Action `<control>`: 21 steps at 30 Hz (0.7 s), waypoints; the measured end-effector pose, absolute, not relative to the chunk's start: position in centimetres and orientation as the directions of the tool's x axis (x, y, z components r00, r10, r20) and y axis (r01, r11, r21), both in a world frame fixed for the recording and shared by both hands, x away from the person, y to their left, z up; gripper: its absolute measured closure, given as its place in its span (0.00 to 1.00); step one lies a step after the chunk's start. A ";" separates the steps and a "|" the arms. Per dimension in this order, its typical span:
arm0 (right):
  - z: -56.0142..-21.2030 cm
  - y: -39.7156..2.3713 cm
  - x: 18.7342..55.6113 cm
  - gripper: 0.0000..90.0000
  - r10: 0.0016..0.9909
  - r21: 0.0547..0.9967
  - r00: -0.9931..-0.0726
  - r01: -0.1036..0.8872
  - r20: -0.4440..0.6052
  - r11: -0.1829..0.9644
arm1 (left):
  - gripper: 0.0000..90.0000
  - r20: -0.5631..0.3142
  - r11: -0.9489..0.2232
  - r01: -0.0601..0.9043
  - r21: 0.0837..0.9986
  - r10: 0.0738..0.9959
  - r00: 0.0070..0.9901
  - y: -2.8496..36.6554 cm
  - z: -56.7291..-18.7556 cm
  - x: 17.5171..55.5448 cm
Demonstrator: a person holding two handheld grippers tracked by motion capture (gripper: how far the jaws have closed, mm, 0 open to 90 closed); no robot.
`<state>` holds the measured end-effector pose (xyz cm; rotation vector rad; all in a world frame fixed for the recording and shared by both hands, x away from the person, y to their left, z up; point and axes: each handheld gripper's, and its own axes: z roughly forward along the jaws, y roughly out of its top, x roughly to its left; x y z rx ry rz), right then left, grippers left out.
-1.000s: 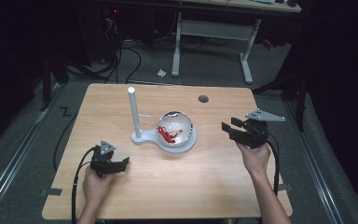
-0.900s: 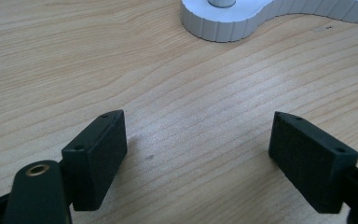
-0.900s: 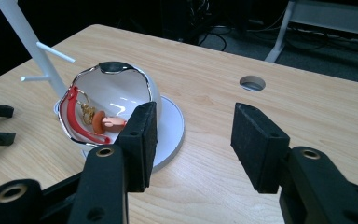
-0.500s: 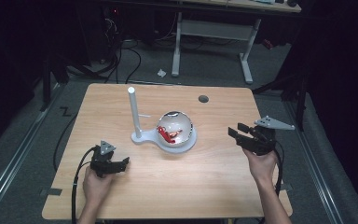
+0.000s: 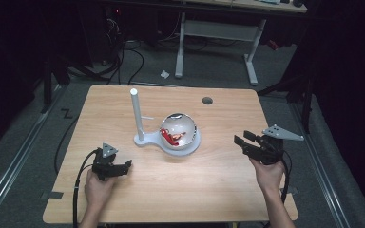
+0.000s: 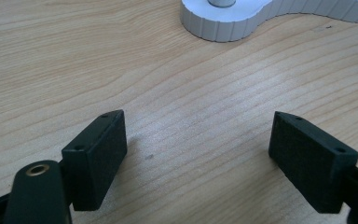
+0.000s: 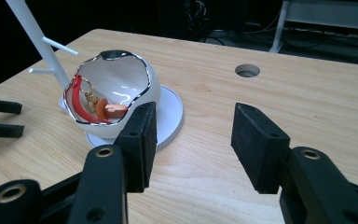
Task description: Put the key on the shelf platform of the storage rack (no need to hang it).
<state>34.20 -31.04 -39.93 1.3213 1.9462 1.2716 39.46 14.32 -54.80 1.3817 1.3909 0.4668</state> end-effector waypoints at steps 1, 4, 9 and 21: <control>-40.0 -31.1 34.1 0.57 0.896 0.877 -0.430 0.467 0.115 0.111 | 0.22 -0.395 0.250 0.468 0.848 0.886 0.242 14.3 -54.8 39.5; -40.4 -31.3 34.0 0.57 0.897 0.877 -0.424 0.470 0.125 0.100 | 0.22 -0.396 0.251 0.468 0.848 0.886 0.242 14.3 -54.8 39.5; -40.8 -31.4 33.7 0.56 0.895 0.875 -0.425 0.476 0.139 0.090 | 0.22 -0.395 0.251 0.468 0.848 0.886 0.242 14.3 -54.8 39.5; -42.1 -31.5 33.1 0.55 0.897 0.872 -0.417 0.483 0.147 0.081 | 0.22 -0.396 0.250 0.468 0.848 0.886 0.242 14.3 -54.8 39.5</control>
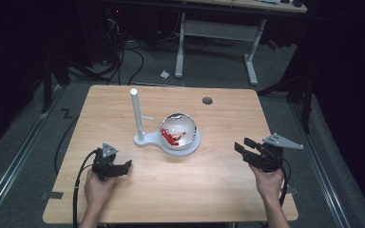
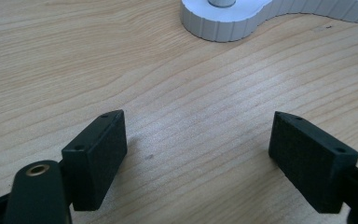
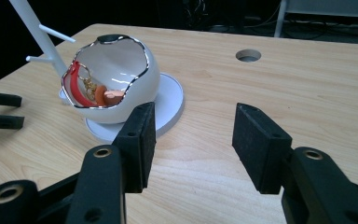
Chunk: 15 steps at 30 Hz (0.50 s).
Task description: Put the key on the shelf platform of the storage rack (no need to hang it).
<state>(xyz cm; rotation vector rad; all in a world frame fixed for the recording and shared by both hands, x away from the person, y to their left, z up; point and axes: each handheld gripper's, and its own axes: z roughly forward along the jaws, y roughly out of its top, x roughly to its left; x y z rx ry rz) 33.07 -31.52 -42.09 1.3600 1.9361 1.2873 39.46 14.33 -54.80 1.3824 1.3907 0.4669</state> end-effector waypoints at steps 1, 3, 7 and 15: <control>-42.3 -31.5 33.0 0.54 0.897 0.872 -0.416 0.482 0.148 0.080 | 0.22 -0.396 0.250 0.468 0.848 0.886 0.242 14.3 -54.8 39.5; -42.6 -31.5 33.0 0.53 0.899 0.871 -0.411 0.485 0.149 0.077 | 0.22 -0.396 0.251 0.468 0.848 0.886 0.242 14.3 -54.8 39.5; -43.4 -31.4 33.1 0.53 0.904 0.863 -0.403 0.497 0.143 0.085 | 0.22 -0.396 0.251 0.468 0.848 0.886 0.242 14.3 -54.8 39.5; -44.7 -31.4 33.2 0.52 0.909 0.853 -0.392 0.514 0.145 0.085 | 0.22 -0.395 0.250 0.468 0.848 0.886 0.242 14.3 -54.8 39.5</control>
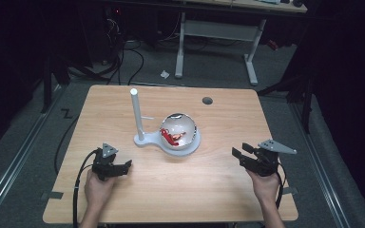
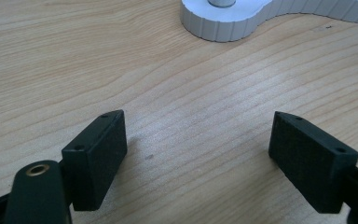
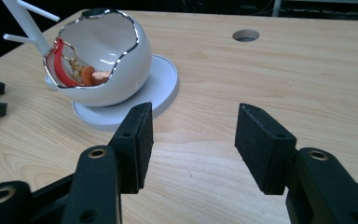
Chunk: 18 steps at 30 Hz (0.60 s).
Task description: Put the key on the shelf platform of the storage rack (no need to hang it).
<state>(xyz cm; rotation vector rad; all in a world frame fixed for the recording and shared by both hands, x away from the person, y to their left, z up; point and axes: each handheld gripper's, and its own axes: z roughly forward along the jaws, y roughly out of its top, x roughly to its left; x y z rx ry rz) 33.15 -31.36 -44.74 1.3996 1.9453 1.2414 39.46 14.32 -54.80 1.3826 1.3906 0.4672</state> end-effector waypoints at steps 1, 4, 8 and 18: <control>-44.9 -31.3 33.2 0.52 0.910 0.849 -0.387 0.521 0.148 0.083 | 0.22 -0.395 0.250 0.467 0.848 0.886 0.242 14.3 -54.8 39.5; -45.4 -31.4 33.2 0.52 0.912 0.845 -0.383 0.528 0.144 0.089 | 0.22 -0.395 0.250 0.468 0.848 0.886 0.242 14.3 -54.8 39.5; -46.0 -31.5 33.3 0.52 0.914 0.840 -0.375 0.537 0.153 0.080 | 0.22 -0.395 0.250 0.468 0.848 0.886 0.242 14.3 -54.8 39.5; -47.6 -31.3 33.5 0.51 0.916 0.820 -0.363 0.568 0.172 0.070 | 0.22 -0.395 0.250 0.467 0.848 0.886 0.242 14.3 -54.8 39.5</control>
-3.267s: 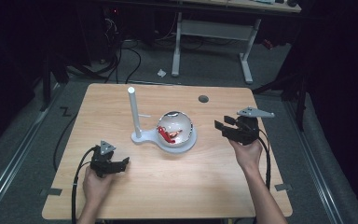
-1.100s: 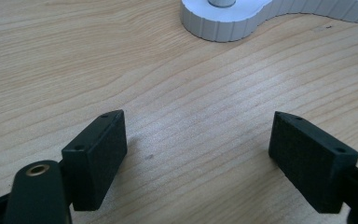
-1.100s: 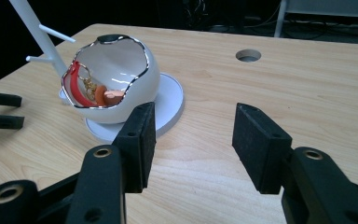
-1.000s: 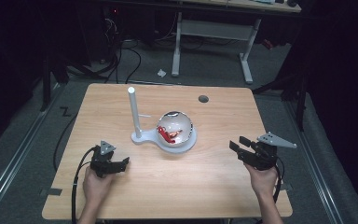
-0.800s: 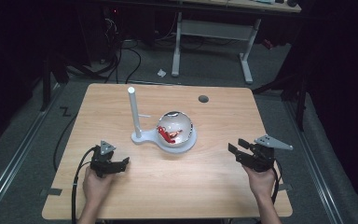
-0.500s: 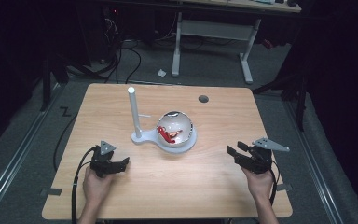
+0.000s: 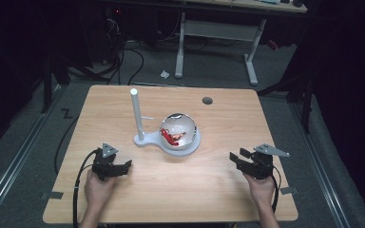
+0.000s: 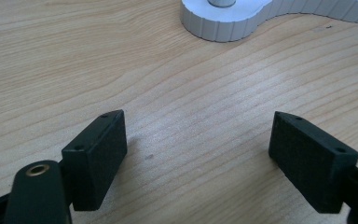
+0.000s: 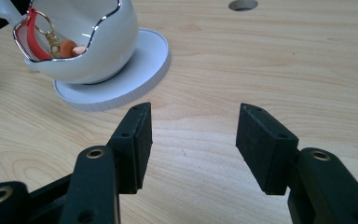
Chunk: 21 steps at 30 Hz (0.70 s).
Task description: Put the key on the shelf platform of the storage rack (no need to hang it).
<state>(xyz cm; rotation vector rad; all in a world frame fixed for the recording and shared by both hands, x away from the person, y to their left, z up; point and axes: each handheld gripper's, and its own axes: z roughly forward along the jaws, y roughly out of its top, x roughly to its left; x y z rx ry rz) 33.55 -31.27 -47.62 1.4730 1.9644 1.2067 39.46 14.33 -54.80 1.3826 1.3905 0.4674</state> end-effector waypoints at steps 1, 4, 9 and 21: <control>-47.8 -31.2 33.6 0.51 0.915 0.821 -0.364 0.566 0.172 0.071 | 0.22 -0.395 0.250 0.468 0.848 0.886 0.242 14.3 -54.8 39.5; -48.3 -31.0 33.7 0.51 0.917 0.815 -0.360 0.575 0.170 0.075 | 0.22 -0.395 0.251 0.467 0.848 0.886 0.242 14.3 -54.8 39.5; -49.2 -30.7 34.0 0.51 0.919 0.806 -0.352 0.587 0.176 0.070 | 0.22 -0.395 0.250 0.467 0.848 0.886 0.242 14.3 -54.8 39.5; -50.8 -29.6 34.6 0.51 0.921 0.778 -0.364 0.616 0.141 0.125 | 0.22 -0.395 0.250 0.468 0.848 0.886 0.242 14.3 -54.8 39.5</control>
